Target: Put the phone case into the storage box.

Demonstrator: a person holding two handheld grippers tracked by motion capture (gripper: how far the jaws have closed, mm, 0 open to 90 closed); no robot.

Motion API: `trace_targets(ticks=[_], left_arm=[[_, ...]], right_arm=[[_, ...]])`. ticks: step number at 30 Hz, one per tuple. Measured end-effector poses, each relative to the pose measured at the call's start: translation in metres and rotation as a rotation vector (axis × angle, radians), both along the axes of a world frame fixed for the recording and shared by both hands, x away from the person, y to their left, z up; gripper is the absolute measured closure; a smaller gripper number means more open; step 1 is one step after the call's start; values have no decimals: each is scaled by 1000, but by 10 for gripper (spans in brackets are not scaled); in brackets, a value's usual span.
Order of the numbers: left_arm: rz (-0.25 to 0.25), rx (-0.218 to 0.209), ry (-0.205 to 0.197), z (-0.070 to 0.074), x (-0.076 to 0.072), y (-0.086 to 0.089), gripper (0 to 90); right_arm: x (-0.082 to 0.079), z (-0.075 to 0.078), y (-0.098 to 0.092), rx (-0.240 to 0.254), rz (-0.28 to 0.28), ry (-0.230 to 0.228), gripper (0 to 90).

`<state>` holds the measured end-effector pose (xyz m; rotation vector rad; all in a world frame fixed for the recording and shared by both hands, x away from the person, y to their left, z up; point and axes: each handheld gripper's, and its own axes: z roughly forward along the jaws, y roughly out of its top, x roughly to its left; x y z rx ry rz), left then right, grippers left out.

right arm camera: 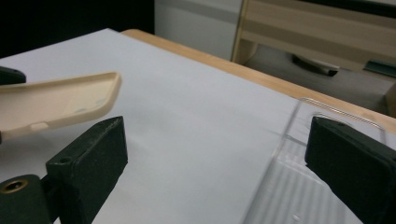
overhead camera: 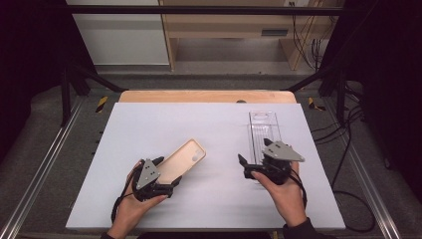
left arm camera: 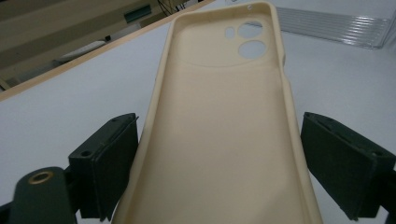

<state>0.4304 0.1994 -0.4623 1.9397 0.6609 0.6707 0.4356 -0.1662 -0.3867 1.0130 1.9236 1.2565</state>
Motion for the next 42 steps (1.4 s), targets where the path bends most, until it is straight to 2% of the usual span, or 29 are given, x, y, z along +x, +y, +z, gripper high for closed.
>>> trace_targets(ticks=[3, 8, 14, 19, 26, 32, 42], left_arm=[[-3, -1, -16, 1, -2, -2, 124], [0, -9, -41, 4, -5, -2, 124], [-2, -4, -82, 7, -8, -5, 124], [-4, 5, -103, 9, -12, -6, 124], [-9, 18, -117, 10, -15, -10, 124], [-10, 24, -131, 12, -18, -10, 124], [-2, 13, -163, 17, -20, -10, 124]], right_arm=[[9, 5, 21, -32, 28, 41, 77], [22, 15, 46, -63, 98, 52, 107], [35, 23, 66, -61, 139, 80, 149], [44, 19, 78, -24, 162, 136, 198], [44, 10, 91, -26, 197, 173, 284], [46, 2, 99, 0, 208, 211, 330], [49, -7, 102, 100, 231, 287, 435]])
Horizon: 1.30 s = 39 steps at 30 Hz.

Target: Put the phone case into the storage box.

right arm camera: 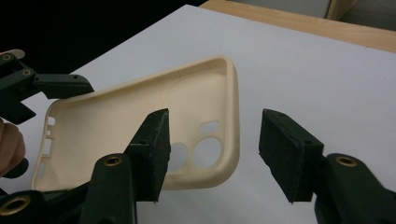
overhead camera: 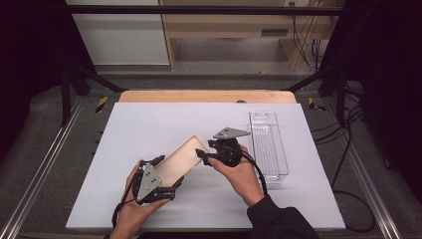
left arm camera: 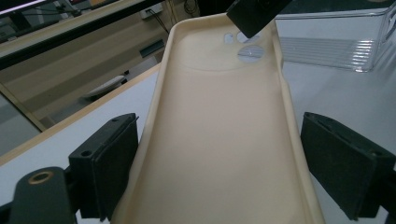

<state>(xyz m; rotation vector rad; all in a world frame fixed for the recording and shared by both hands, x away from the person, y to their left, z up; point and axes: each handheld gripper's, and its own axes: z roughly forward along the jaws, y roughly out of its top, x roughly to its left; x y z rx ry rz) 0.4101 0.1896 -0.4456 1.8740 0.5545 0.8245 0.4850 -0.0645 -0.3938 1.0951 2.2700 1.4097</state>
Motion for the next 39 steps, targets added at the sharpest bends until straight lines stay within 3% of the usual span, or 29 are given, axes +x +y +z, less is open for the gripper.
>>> trace_targets(ticks=[9, 16, 24, 26, 31, 35, 39], left_arm=[[7, -12, -18, 1, -1, 1, 124], [17, 0, -10, -2, 0, 1, 121], [46, 12, 14, -6, 6, 1, 116], [49, 9, 25, -8, 8, 2, 116], [57, -4, 51, -9, 11, 3, 114], [57, -29, 88, -11, 13, 5, 111], [41, -104, 131, -12, 17, 10, 147]], right_arm=[[4, -5, -2, 81, 15, 94, 507], [2, -6, 0, 88, 11, 106, 615], [-2, 2, 3, 106, -11, 89, 740], [-3, 5, 3, 130, -12, 87, 782], [-8, 12, 10, 116, -6, 52, 791], [-9, 17, 16, 99, 9, 28, 794], [-8, 23, 22, 60, 24, -4, 795]])
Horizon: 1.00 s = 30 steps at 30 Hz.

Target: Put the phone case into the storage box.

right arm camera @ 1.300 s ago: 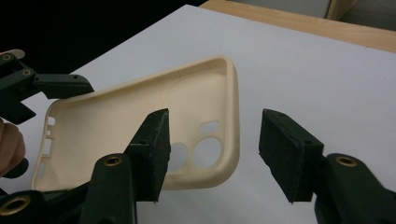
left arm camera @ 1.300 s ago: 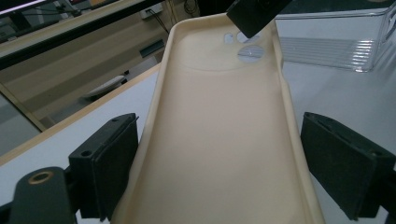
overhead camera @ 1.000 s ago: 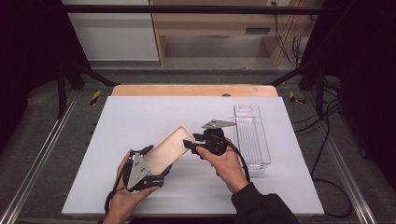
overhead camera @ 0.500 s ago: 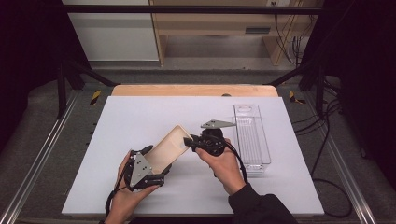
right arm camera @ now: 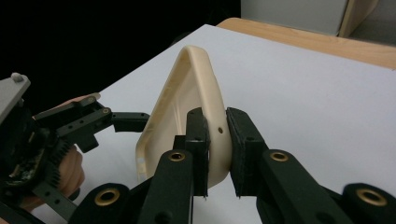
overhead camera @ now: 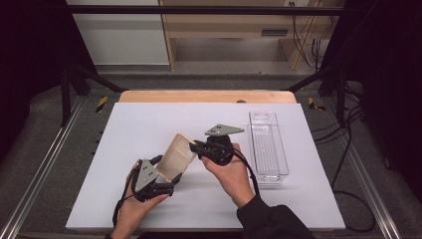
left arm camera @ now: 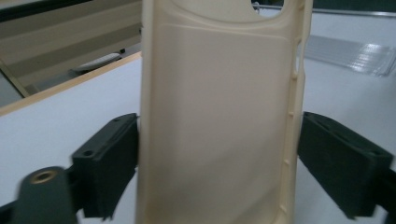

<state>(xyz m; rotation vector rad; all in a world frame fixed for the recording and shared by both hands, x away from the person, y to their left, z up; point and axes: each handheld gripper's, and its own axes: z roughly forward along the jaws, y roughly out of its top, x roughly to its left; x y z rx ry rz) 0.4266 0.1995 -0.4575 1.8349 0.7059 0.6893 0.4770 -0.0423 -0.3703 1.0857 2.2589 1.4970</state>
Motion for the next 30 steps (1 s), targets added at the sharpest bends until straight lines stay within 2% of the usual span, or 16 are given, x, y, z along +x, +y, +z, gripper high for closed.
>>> trace_targets(ticks=[2, 6, 11, 14, 17, 22, 27, 30], left_arm=[[-10, -38, 9, 1, -1, 2, 102], [-25, -82, 12, 4, -4, 5, 66], [-26, -124, 18, 7, -9, 15, 53], [-17, -157, 36, 7, -9, 26, 51], [10, -164, 38, 6, -13, 39, 46], [86, -199, 36, 3, -20, 68, 44], [150, -229, 27, 1, -16, 92, 44], [159, -231, 26, 0, -14, 99, 44]], right_arm=[[2, 2, 0, -12, -3, -8, 795], [7, 6, -5, -30, -11, -26, 795], [17, 14, -24, -45, -28, -45, 796], [23, 19, -36, -45, -31, -55, 796], [29, 24, -47, -59, -33, -63, 796], [36, 33, -61, -94, -23, -76, 796], [43, 42, -74, -131, -26, -85, 797], [46, 49, -81, -143, -27, -95, 797]])
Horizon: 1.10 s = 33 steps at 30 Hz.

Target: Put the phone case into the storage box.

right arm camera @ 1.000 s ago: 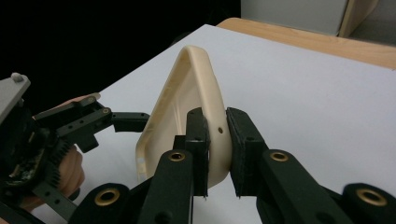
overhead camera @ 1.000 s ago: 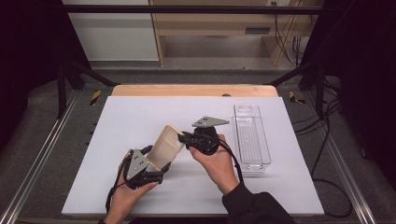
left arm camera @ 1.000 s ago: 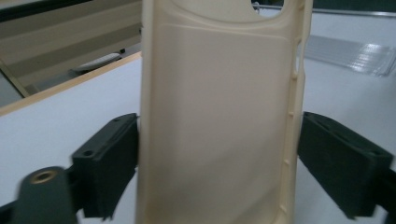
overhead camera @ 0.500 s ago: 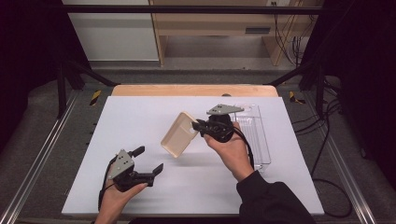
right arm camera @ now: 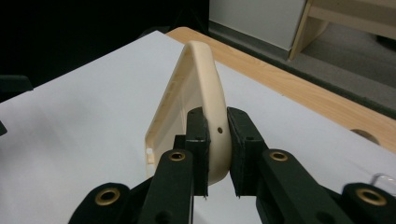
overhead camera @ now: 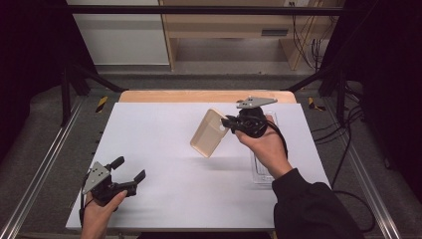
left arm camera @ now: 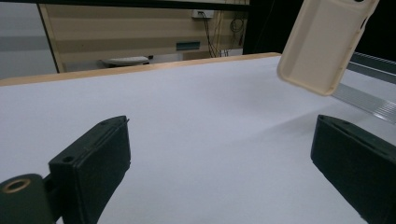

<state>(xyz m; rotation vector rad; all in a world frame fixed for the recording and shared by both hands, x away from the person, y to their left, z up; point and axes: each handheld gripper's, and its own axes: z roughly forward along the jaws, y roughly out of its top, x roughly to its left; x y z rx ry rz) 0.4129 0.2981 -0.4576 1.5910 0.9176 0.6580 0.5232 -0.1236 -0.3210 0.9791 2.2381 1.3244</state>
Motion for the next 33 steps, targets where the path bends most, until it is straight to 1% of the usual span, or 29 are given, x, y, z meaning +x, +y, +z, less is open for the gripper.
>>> trace_targets(ticks=[4, 9, 11, 14, 17, 18, 19, 24, 27, 29, 31, 33], left_arm=[[10, -8, 12, -2, 2, 5, 45], [2, -7, 16, -3, 3, 2, 44], [0, -3, 17, -3, 3, 3, 44], [2, -10, 20, -4, 4, 4, 40], [10, -16, 18, -4, 4, 5, 40], [9, -17, 16, -4, 4, 5, 39], [2, -18, 19, -4, 5, 5, 39], [1, -15, 20, -5, 5, 3, 38], [-6, -24, 26, -6, 6, 3, 37], [3, -21, 23, -5, 6, 4, 37], [-7, -27, 22, -5, 6, 3, 37], [1, -20, 22, -5, 5, 4, 37]], right_arm=[[4, 9, -11, 3, -6, -12, 797], [8, 20, -21, -4, -19, -28, 797], [9, 24, -24, -11, -25, -30, 797], [11, 30, -30, -30, -32, -44, 797], [13, 35, -38, -34, -38, -52, 797], [14, 36, -40, -30, -45, -49, 797], [15, 38, -43, -28, -48, -57, 797], [18, 47, -61, -18, -75, -71, 797], [18, 52, -70, -12, -97, -82, 797], [17, 56, -77, -10, -108, -88, 797], [18, 59, -83, -7, -121, -95, 798], [18, 62, -89, -4, -134, -103, 797]])
